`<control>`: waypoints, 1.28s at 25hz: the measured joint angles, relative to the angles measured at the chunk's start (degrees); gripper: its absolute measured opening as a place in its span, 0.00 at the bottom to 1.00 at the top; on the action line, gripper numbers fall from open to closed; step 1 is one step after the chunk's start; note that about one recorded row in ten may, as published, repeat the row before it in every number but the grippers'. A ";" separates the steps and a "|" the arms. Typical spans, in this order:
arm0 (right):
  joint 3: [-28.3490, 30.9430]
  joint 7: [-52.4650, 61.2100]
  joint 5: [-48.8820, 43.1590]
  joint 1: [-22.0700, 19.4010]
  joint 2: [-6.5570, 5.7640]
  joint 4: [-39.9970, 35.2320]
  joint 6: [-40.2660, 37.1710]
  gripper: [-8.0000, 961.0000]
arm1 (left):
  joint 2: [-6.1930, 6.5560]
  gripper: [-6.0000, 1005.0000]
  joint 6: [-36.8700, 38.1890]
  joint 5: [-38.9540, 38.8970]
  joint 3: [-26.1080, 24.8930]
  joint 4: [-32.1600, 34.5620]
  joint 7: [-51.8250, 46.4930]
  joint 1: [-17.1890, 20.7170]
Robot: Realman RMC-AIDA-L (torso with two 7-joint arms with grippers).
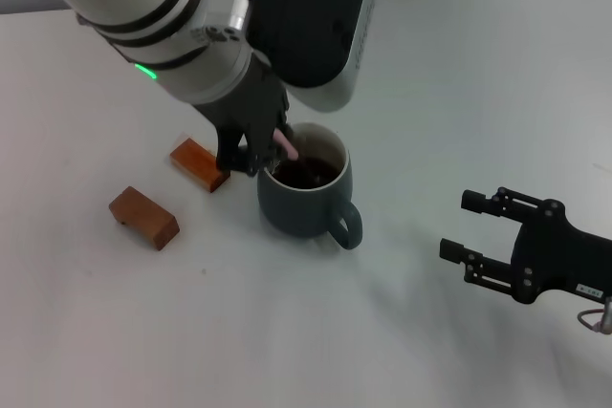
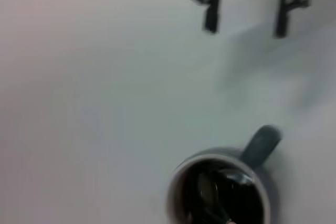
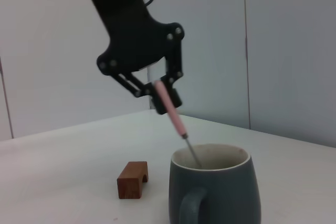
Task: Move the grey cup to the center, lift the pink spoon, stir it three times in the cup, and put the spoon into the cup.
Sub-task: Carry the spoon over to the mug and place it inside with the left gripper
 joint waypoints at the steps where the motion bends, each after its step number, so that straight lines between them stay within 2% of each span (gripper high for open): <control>1: 0.00 -0.01 0.00 -0.03 0.00 0.00 -0.04 0.72 | 0.00 0.14 -0.53 0.66 0.01 -0.25 -0.47 0.00; 6: 0.00 -0.27 0.00 -0.17 0.07 0.00 -0.11 0.72 | 0.00 0.14 0.39 2.70 0.01 -1.06 -1.88 -0.29; 13: -0.10 -0.38 0.00 -0.27 0.09 0.00 -0.19 0.72 | 0.01 0.14 4.02 0.01 0.00 1.55 -1.61 0.28; 21: -0.34 -0.41 0.00 -0.20 0.09 0.00 -0.21 0.72 | 0.01 0.14 1.17 -1.09 2.00 0.49 -2.83 1.43; 31: -0.60 -0.26 0.00 -0.04 0.11 0.00 -0.30 0.72 | 0.00 0.14 1.26 -1.09 2.17 0.75 -6.15 1.46; 32: -0.60 -0.25 0.00 -0.04 0.13 0.00 -0.30 0.72 | 0.01 0.31 1.27 -1.12 2.17 0.87 -6.23 1.52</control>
